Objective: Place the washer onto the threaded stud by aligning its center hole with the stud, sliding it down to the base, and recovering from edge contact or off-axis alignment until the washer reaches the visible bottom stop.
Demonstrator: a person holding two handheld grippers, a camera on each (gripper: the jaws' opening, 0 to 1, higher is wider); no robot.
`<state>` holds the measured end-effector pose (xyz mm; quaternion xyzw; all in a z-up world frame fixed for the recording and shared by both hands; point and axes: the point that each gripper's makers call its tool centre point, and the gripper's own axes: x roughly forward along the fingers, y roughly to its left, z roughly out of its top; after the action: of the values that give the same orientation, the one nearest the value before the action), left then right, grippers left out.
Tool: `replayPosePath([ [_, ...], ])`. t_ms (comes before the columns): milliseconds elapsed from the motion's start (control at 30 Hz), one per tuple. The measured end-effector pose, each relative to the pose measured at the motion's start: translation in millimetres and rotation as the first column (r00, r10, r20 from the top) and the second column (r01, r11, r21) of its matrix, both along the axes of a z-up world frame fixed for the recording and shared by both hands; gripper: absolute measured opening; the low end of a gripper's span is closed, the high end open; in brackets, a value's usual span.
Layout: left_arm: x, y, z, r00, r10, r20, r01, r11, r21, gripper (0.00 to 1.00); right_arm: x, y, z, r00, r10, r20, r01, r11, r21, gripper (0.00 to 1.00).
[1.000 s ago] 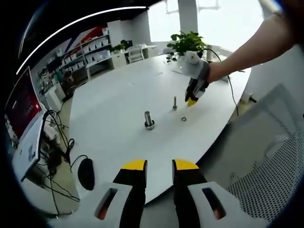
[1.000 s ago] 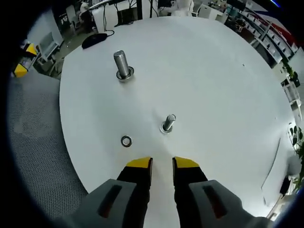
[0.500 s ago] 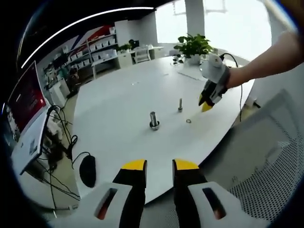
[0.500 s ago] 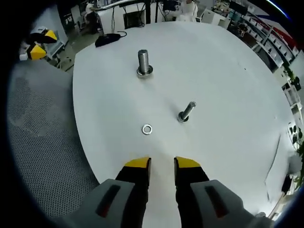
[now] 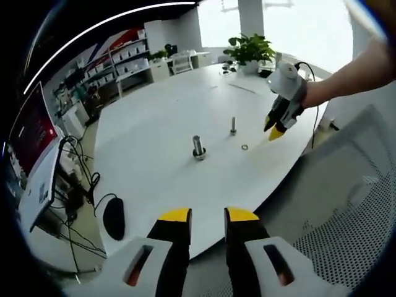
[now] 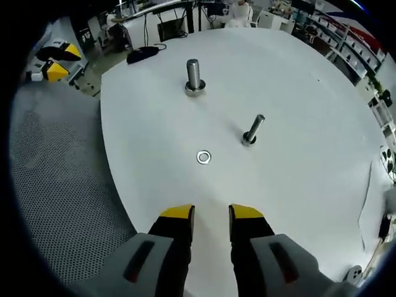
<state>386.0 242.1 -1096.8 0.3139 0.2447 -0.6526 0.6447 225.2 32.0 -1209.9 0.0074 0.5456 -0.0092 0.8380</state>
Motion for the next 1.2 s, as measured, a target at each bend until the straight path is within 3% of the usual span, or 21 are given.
replayPosePath([
  [300, 4.0, 2, -6.4, 1.000, 0.002, -0.012, -0.002, 1.000, 0.007, 0.18, 30, 5, -7.8, 1.000, 0.002, -0.007, -0.002, 1.000, 0.020, 0.25],
  [500, 0.1, 0, -0.2, 1.000, -0.005, -0.012, 0.005, 1.000, -0.013, 0.18, 44, 6, -14.2, 1.000, -0.024, -0.015, 0.024, 0.999, 0.036, 0.25],
  [767, -5.1, 0, 2.3, 0.999, -0.025, -0.021, 0.025, 0.999, -0.022, 0.17, 48, 6, -20.1, 0.996, -0.002, -0.090, 0.004, 1.000, 0.018, 0.24],
  [1200, -15.0, -1, 1.6, 0.997, -0.074, -0.039, 0.073, 0.997, -0.023, 0.16, 61, 5, -26.3, 0.993, 0.049, -0.105, -0.050, 0.999, -0.007, 0.21],
])
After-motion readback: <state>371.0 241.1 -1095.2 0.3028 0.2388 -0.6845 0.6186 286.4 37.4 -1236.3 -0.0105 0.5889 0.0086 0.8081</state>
